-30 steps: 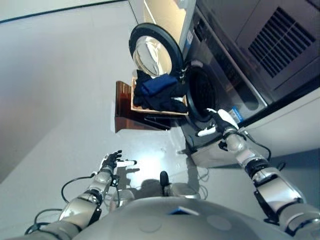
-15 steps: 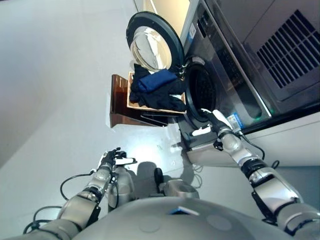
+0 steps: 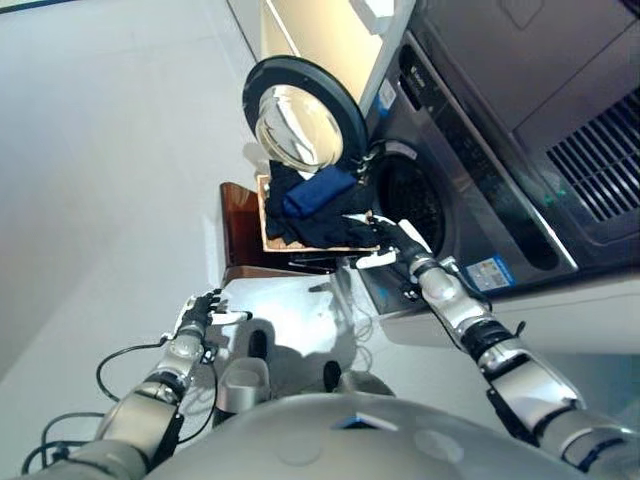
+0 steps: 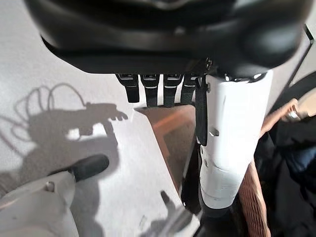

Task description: Pick up the clothes and place them into the washing machine

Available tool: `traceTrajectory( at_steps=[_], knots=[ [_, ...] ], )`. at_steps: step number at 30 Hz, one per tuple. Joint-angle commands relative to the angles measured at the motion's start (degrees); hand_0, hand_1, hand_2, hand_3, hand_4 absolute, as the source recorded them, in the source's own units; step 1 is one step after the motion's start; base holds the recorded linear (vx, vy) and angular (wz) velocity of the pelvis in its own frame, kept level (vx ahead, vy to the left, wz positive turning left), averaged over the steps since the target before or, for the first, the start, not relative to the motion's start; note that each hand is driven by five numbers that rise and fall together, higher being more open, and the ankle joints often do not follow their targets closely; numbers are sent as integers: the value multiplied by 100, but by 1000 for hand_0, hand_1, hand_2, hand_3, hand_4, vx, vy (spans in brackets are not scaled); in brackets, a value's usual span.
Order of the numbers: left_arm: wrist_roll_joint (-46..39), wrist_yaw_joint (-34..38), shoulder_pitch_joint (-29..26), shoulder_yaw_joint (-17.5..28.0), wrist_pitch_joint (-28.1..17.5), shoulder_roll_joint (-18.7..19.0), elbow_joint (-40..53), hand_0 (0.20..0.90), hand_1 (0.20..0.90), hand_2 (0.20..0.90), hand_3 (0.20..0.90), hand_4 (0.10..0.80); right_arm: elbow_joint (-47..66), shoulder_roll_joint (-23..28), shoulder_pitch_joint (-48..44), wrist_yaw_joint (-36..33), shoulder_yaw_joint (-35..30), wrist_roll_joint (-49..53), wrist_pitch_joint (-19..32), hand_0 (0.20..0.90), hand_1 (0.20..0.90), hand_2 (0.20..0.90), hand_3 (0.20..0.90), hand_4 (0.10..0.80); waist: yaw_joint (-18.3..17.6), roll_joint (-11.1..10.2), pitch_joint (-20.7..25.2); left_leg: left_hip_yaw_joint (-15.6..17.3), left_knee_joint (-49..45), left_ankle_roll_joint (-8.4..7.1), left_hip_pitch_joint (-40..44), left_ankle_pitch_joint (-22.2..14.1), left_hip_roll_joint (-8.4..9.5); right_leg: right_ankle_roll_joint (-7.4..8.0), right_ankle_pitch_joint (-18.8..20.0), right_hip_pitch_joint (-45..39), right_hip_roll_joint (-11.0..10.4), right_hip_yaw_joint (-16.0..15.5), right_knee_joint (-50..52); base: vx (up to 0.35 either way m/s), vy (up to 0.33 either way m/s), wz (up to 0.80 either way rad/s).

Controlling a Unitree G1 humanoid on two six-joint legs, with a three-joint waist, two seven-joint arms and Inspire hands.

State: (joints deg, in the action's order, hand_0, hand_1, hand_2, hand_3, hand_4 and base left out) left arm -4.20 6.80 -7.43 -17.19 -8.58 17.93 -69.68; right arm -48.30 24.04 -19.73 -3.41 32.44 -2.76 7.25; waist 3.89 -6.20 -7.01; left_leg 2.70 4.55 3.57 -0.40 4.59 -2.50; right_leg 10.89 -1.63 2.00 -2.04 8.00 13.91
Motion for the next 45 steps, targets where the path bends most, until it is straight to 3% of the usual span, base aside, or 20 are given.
traceTrajectory(
  at_steps=[1,2,4,6,8,11,20,22,25,26,29,31,32,33,34,36,39,40,42,45],
  knots=[
    [-37,87,-300,-179,-286,169,505,900,900,900,900,800,146,536,-995,-234,190,-912,242,900,900,900,900,800,76,-21,138,-54,-221,-393,-128,-384,-106,-45,357,425,-122,-399,-133,95,65,-5],
    [-37,88,-299,-174,-286,169,505,900,900,900,900,800,132,528,-1004,-240,197,-915,249,900,900,900,900,800,60,-18,127,-67,-218,-392,-113,-388,-105,-45,356,397,-125,-413,-150,97,-9,-11],
    [-98,161,-339,-143,-313,185,480,900,900,900,900,800,-115,489,-1338,-281,463,-1281,183,900,900,900,900,800,169,8,124,-23,-168,-504,-74,-486,-160,-87,517,371,-641,-863,-938,92,-84,-9],
    [-152,177,-402,-170,-306,157,395,900,900,900,900,800,-160,554,-1546,-225,730,-1545,136,900,900,900,900,800,132,-74,112,-86,-154,-524,-39,-526,-95,-86,663,410,-707,-506,-1140,111,-21,-7],
    [-139,178,-326,-141,-324,66,284,900,900,900,900,800,-120,604,-1691,-267,900,-1839,139,900,900,900,900,800,182,-150,139,1,-42,-533,18,-538,-38,-81,720,375,-733,-489,-1297,46,13,39],
    [-163,185,-229,-179,-300,-29,254,900,900,900,900,800,-252,571,-1856,-311,1028,-1905,131,900,900,900,900,800,207,-133,185,-52,29,-567,-86,-492,-30,-111,734,392,-703,-604,-1371,24,-70,33],
    [-123,223,-103,-356,-238,-86,221,900,900,900,900,800,-817,467,-2349,-688,1230,-2290,29,900,900,900,900,800,288,100,121,-358,22,-725,-239,-377,-291,-357,141,478,-350,-932,-984,61,-100,31],
    [-101,234,-107,-343,-246,-75,240,900,900,900,900,800,-791,450,-2318,-743,1242,-2327,34,900,900,900,900,800,293,58,68,-374,-643,-823,-361,-526,-323,-440,79,328,-305,-910,-1043,67,-151,1],
    [-204,278,-317,-407,-303,-128,343,900,900,900,900,800,-557,552,-2389,-795,1258,-2295,59,900,900,900,900,800,397,-8,-332,-529,-2124,-1007,-1164,-382,-78,-608,113,22,-387,-1076,-1150,-7,-129,24],
    [-210,270,-328,-472,-294,-207,372,900,900,900,900,800,-508,599,-2381,-783,1244,-2207,73,900,900,900,900,800,429,23,-258,-400,-1460,-907,-1403,-327,-75,-582,38,-81,-349,-1122,-1228,41,-30,70],
    [-144,250,-232,-527,-270,-215,434,900,900,900,900,800,-365,651,-2383,-683,1319,-2182,116,900,900,900,900,800,531,60,-157,-577,-1071,-835,-1404,-177,-21,-552,-54,-137,-253,-988,-1185,164,55,26],
    [-49,208,-79,-518,-246,-165,489,900,900,900,900,800,-96,668,-2156,-616,1158,-2052,176,900,900,900,900,800,490,30,-45,-422,-1189,-679,-1313,-354,20,-533,-289,-162,-234,-896,-836,217,129,-60],
    [37,140,-76,-523,-239,-68,491,900,900,900,900,800,-179,598,-2029,-592,1162,-2151,181,900,900,900,900,800,470,34,11,-267,-1211,-537,-1163,-479,31,-410,-318,-79,-231,-982,-257,159,114,-42],
    [38,139,-74,-522,-240,-66,491,900,900,900,900,800,-182,594,-2028,-593,1162,-2152,182,900,900,900,900,800,478,27,10,-255,-1211,-534,-1160,-482,35,-406,-335,-64,-237,-970,-226,152,151,-36],
    [14,167,-115,-523,-255,29,522,900,900,900,900,800,-250,553,-2141,-566,1225,-2221,163,900,900,900,900,800,407,94,-62,-284,-1186,-469,-1038,-500,36,-286,-183,302,-175,-929,319,39,70,-28],
    [-18,180,-143,-477,-270,73,509,900,900,900,900,800,-306,556,-2259,-581,1278,-2290,159,900,900,900,900,800,386,124,-107,-264,-1177,-449,-985,-526,44,-284,-179,477,-207,-942,386,18,70,-28],
    [-116,265,-165,-378,-320,111,483,900,900,900,900,800,-673,431,-2457,-660,1362,-2382,111,900,900,900,900,800,395,211,-117,-181,-976,-493,-820,-586,9,-298,69,659,-583,-1167,-379,31,-17,-21],
    [-166,310,-227,-343,-323,111,432,900,900,900,900,800,-724,431,-2517,-664,1436,-2484,81,900,900,900,900,800,332,224,-122,-261,-945,-532,-779,-610,11,-261,243,746,-745,-905,-652,116,-78,-29],
    [-210,340,-223,-241,-323,60,265,900,900,900,900,800,-850,407,-2499,-702,1518,-2792,13,900,900,900,900,800,307,149,-127,-256,-910,-532,-613,-680,61,-249,376,606,-734,-754,-834,131,-28,0],
    [-187,372,-64,-268,-321,-76,269,900,900,900,900,800,-1036,383,-2507,-862,1606,-3253,-103,900,900,900,900,800,390,146,-46,-253,-595,-557,-548,-610,22,-259,402,546,-715,-945,-1030,92,-39,25]
  ],
)
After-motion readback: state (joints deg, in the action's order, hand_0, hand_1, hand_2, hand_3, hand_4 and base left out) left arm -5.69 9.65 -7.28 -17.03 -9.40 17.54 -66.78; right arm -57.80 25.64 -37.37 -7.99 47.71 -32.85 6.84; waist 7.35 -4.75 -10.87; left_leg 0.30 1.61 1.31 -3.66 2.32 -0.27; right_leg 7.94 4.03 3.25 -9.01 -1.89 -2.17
